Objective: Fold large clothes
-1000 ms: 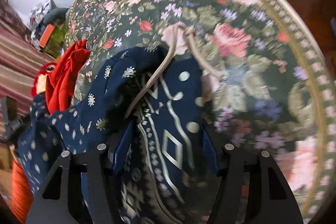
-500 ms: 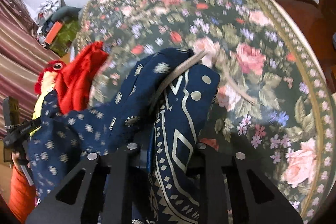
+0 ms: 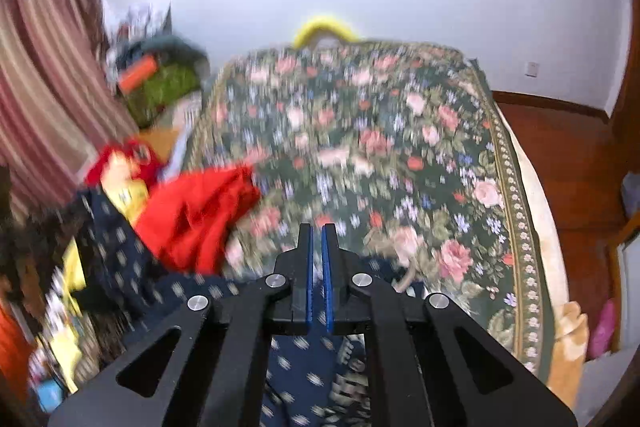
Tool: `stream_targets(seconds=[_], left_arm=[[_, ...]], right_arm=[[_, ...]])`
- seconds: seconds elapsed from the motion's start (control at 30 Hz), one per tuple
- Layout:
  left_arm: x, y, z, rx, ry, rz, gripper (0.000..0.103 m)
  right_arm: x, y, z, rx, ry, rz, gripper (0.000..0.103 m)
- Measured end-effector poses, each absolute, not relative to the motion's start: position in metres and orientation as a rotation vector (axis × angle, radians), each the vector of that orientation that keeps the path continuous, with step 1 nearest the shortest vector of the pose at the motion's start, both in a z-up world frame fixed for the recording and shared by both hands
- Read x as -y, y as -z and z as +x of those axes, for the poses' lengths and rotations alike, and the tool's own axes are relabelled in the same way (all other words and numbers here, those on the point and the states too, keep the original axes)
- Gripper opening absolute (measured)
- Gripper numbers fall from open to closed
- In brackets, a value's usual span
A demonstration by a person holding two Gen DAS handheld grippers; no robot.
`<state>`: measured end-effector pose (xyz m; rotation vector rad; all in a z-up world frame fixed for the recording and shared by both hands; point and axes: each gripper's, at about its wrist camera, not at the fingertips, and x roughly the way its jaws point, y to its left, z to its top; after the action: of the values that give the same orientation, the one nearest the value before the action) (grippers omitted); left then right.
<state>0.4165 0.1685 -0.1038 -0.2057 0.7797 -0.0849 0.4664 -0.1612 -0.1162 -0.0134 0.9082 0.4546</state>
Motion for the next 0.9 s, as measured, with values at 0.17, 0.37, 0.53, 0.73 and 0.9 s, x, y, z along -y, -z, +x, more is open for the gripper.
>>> stream_targets(seconds=[0.17,0.37,0.53,0.73,0.9], left_arm=[[-0.184,0.128,0.417,-0.816,0.056,-0.250,0.001],[-0.192,0.140,0.421,-0.825,0.034,-0.252,0.001],[-0.193,0.153,0.428,-0.850,0.013,-0.207,0.001],[-0.209,0.182,0.441,-0.913,-0.006,-0.237,0.002],[-0.220,0.211,0.450,-0.991,0.020,-0.285,0.003]], right_arm=[[0.167,0.179,0.468,-1.074,-0.391,-0.091,0.023],[0.200,0.232,0.480,-1.193,-0.349,0.051,0.029],[0.214,0.247,0.484,-1.184,-0.324,0.144,0.069],[0.211,0.259,0.484,-1.208,-0.396,0.284,0.073],[0.181,0.253,0.481,-1.205,-0.432,0.110,0.068]])
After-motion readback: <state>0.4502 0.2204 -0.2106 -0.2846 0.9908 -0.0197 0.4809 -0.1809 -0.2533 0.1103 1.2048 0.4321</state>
